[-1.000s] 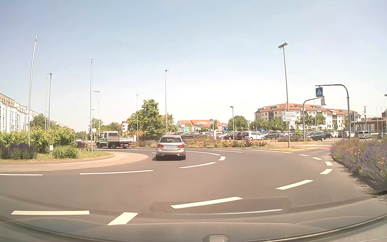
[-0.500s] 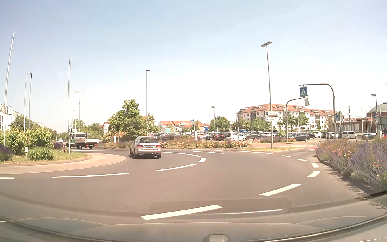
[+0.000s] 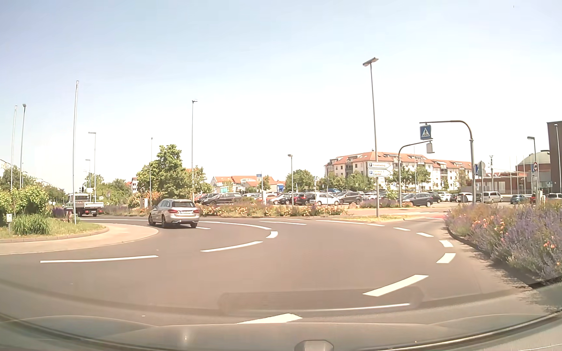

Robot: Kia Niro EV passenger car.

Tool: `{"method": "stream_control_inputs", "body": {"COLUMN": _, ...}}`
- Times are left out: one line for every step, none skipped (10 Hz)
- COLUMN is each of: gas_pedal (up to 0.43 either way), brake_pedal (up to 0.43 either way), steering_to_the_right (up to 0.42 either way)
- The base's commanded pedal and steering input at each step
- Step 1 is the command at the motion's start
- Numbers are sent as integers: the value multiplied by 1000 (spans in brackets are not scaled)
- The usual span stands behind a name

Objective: Follow the waypoints while adhering to traffic rules and regulations

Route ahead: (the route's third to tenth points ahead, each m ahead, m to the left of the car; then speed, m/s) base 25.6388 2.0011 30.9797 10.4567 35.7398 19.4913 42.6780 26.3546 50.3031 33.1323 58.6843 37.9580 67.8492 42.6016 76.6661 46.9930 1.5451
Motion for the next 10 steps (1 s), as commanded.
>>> {"method": "stream_control_inputs", "body": {"gas_pedal": 0, "brake_pedal": 189, "steering_to_the_right": 192}}
{"method": "stream_control_inputs", "body": {"gas_pedal": 0, "brake_pedal": 226, "steering_to_the_right": 179}}
{"method": "stream_control_inputs", "body": {"gas_pedal": 0, "brake_pedal": 262, "steering_to_the_right": 166}}
{"method": "stream_control_inputs", "body": {"gas_pedal": 0, "brake_pedal": 280, "steering_to_the_right": 153}}
{"method": "stream_control_inputs", "body": {"gas_pedal": 0, "brake_pedal": 280, "steering_to_the_right": 146}}
{"method": "stream_control_inputs", "body": {"gas_pedal": 0, "brake_pedal": 280, "steering_to_the_right": 142}}
{"method": "stream_control_inputs", "body": {"gas_pedal": 0, "brake_pedal": 280, "steering_to_the_right": 131}}
{"method": "stream_control_inputs", "body": {"gas_pedal": 0, "brake_pedal": 280, "steering_to_the_right": 120}}
{"method": "stream_control_inputs", "body": {"gas_pedal": 0, "brake_pedal": 280, "steering_to_the_right": 110}}
{"method": "stream_control_inputs", "body": {"gas_pedal": 0, "brake_pedal": 280, "steering_to_the_right": 100}}
